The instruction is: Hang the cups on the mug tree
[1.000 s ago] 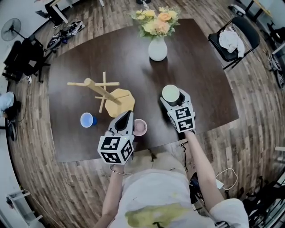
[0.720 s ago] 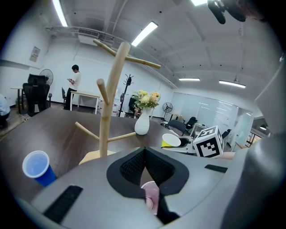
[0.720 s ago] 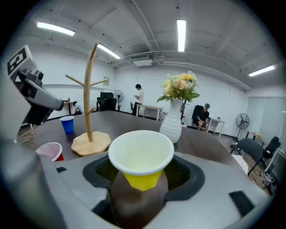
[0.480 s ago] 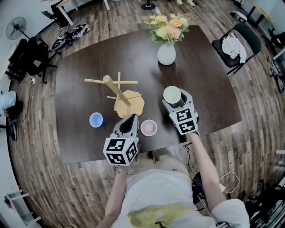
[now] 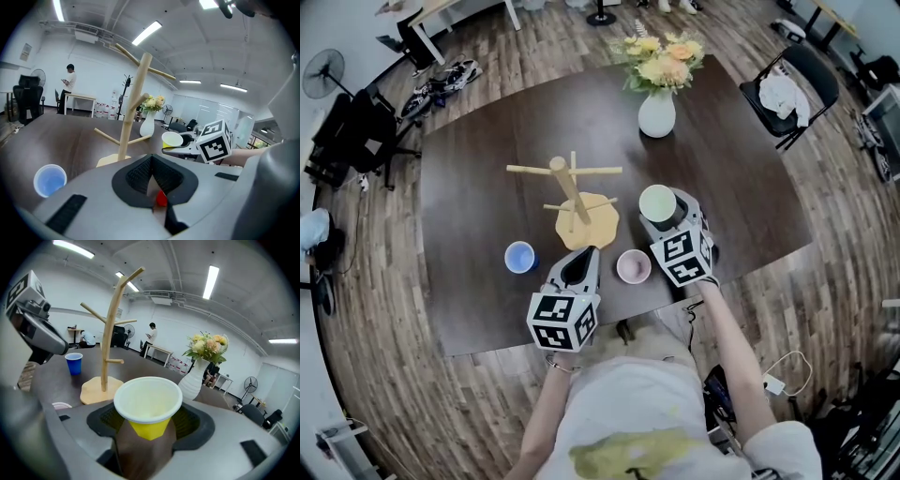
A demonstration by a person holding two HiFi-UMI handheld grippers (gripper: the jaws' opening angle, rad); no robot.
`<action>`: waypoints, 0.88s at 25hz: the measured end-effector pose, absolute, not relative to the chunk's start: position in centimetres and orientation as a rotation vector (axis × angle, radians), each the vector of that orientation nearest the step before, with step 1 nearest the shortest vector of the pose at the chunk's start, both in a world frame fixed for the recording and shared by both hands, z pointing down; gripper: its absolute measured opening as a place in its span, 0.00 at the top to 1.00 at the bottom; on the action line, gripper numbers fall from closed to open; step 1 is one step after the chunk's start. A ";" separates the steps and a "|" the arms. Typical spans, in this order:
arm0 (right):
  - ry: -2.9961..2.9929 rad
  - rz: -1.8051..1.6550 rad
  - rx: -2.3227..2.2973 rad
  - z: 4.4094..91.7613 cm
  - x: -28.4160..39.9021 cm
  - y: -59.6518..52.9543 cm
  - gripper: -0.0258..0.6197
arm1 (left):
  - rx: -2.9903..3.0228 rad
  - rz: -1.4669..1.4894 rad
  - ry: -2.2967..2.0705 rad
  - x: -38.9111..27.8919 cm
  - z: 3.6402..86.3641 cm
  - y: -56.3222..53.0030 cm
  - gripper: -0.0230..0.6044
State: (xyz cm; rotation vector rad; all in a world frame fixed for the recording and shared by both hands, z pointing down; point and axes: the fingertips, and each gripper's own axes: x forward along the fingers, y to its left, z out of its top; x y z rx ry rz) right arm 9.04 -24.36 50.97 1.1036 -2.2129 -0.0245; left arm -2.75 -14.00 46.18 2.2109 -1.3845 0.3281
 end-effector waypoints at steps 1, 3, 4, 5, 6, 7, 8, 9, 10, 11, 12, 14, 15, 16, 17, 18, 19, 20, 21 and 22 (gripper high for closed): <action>-2.199 -0.041 1.096 50.9 8.7 -24.2 0.48 | 2.216 0.328 -1.376 -2.9 46.2 -13.9 0.94; -2.176 -0.072 1.076 50.7 8.0 -24.0 0.48 | 2.226 0.328 -1.359 -3.3 46.1 -13.8 0.94; -2.168 -0.084 1.070 50.6 7.6 -24.0 0.48 | 2.231 0.329 -1.351 -3.4 46.1 -13.7 0.94; -2.161 -0.091 1.066 50.6 7.3 -23.9 0.48 | 2.237 0.330 -1.342 -3.6 46.1 -13.6 0.94; -2.154 -0.097 1.066 50.6 7.1 -23.9 0.48 | 2.243 0.331 -1.334 -3.7 46.1 -13.6 0.94; -2.145 -0.103 1.067 50.6 6.9 -23.8 0.48 | 2.250 0.333 -1.325 -3.9 46.1 -13.5 0.94; -2.134 -0.115 1.065 50.6 6.7 -23.7 0.48 | 2.258 0.335 -1.317 -4.1 46.1 -13.4 0.94; -2.119 -0.130 1.058 50.7 6.5 -23.6 0.48 | 2.264 0.338 -1.309 -4.2 46.1 -13.3 0.94; -2.104 -0.146 1.050 50.7 6.2 -23.5 0.48 | 2.271 0.341 -1.301 -4.4 46.1 -13.2 0.94; -2.089 -0.159 1.043 50.8 6.0 -23.5 0.48 | 2.276 0.344 -1.293 -4.6 46.1 -13.1 0.94; -2.074 -0.168 1.036 50.9 5.7 -23.5 0.48 | 2.282 0.347 -1.283 -4.7 46.1 -12.9 0.94; -2.047 -0.186 1.024 51.0 5.2 -23.6 0.48 | 2.296 0.355 -1.261 -4.9 46.1 -12.6 0.94; -2.034 -0.201 1.016 51.1 4.9 -23.6 0.48 | 2.303 0.359 -1.251 -5.1 46.2 -12.5 0.94; -2.021 -0.219 1.007 51.1 4.6 -23.6 0.48 | 2.310 0.363 -1.242 -5.3 46.2 -12.4 0.94; -2.009 -0.240 0.996 51.1 4.2 -23.6 0.48 | 2.315 0.367 -1.235 -5.5 46.3 -12.3 0.94; -1.998 -0.260 0.986 51.0 3.9 -23.6 0.48 | 2.319 0.369 -1.230 -5.8 46.3 -12.2 0.94; -1.987 -0.280 0.977 51.0 3.5 -23.6 0.48 | 2.321 0.371 -1.226 -6.1 46.4 -12.1 0.94; -1.977 -0.298 0.970 51.0 3.1 -23.6 0.48 | 2.322 0.372 -1.224 -6.4 46.4 -12.1 0.94; -1.967 -0.315 0.963 50.9 2.7 -23.7 0.48 | 2.320 0.373 -1.224 -6.7 46.5 -12.0 0.94; -1.957 -0.333 0.957 50.9 2.4 -23.7 0.48 | 2.319 0.372 -1.225 -7.0 46.5 -12.0 0.94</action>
